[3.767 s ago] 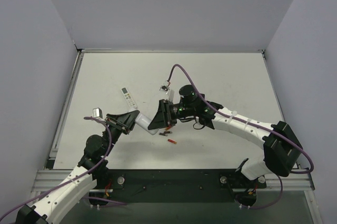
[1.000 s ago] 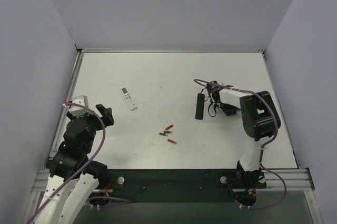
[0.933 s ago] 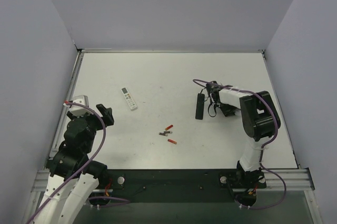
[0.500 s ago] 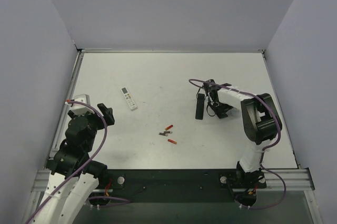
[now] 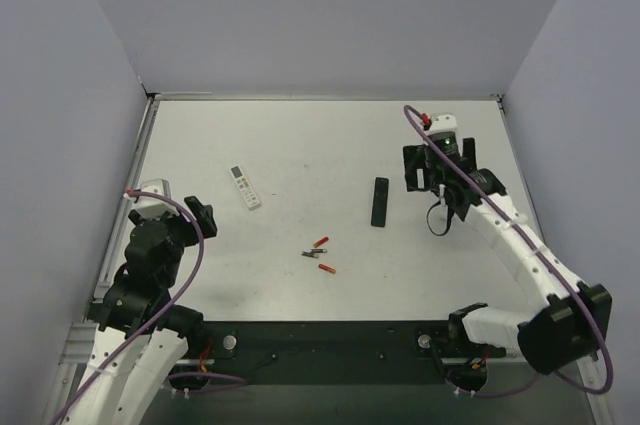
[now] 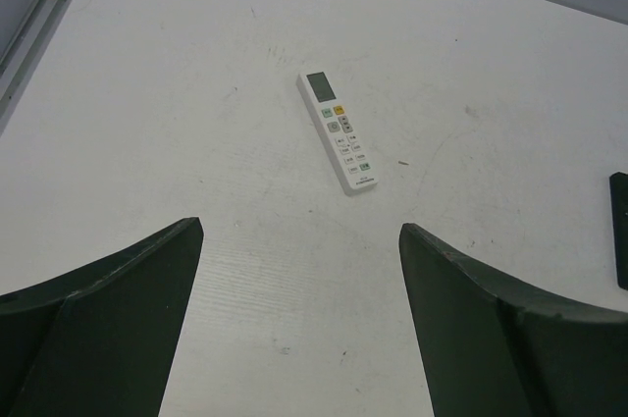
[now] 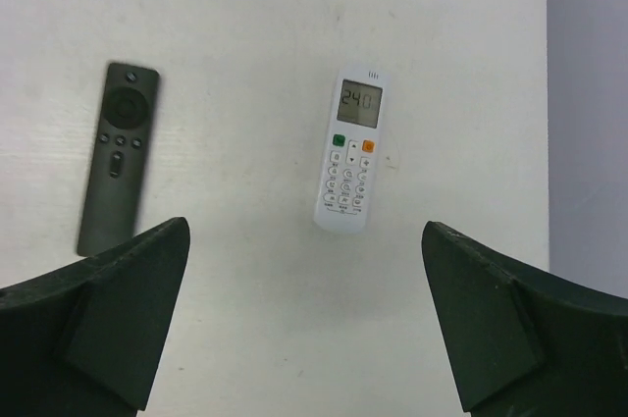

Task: Load the batteries into the remote control
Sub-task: Reset both arms

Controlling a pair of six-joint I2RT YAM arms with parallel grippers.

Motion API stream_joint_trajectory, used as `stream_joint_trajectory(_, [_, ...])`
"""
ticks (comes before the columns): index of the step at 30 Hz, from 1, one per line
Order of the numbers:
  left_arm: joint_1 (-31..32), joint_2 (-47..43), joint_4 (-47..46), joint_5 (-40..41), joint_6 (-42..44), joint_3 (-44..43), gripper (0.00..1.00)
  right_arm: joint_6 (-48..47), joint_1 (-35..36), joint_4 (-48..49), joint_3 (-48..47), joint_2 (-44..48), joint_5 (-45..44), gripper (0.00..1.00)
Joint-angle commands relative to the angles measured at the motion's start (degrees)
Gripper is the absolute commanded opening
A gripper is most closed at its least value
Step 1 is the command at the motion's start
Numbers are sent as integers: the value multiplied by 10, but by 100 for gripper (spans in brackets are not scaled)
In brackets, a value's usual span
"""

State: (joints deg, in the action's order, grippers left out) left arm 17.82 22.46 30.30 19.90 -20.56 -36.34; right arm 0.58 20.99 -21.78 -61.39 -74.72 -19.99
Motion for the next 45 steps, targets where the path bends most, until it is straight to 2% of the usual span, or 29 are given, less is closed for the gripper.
stream_joint_trajectory(1, [-5, -15, -22, 6, -3, 0, 93, 131, -13, 42, 50, 135, 10, 100])
stream_joint_trajectory(4, [-8, -22, -24, 12, -8, 0, 93, 173, -17, 58, 86, 231, -20, 100])
stream_joint_trajectory(10, [-10, -61, -27, 26, -21, 6, 97, 196, -19, 58, 141, 417, -65, 100])
stream_joint_trajectory(17, [-9, -98, -41, 37, -34, 19, 97, 185, -20, 48, 177, 536, -50, 100])
stream_joint_trajectory(23, [-10, -57, -36, 26, -62, 17, 97, 179, -19, 19, 201, 625, -27, 100])
stream_joint_trajectory(28, [-10, -15, -38, 31, -76, 14, 97, 137, -17, 20, 239, 706, -22, 100])
stream_joint_trajectory(34, [-11, 7, -36, 49, -70, 14, 97, 123, -17, 47, 282, 769, -25, 100])
stream_joint_trajectory(39, [-16, -4, -37, 64, -63, 17, 97, 125, -17, 50, 292, 782, -50, 100])
stream_joint_trajectory(45, [-24, -23, -40, 66, -62, 21, 97, 109, -17, 54, 294, 786, -30, 100])
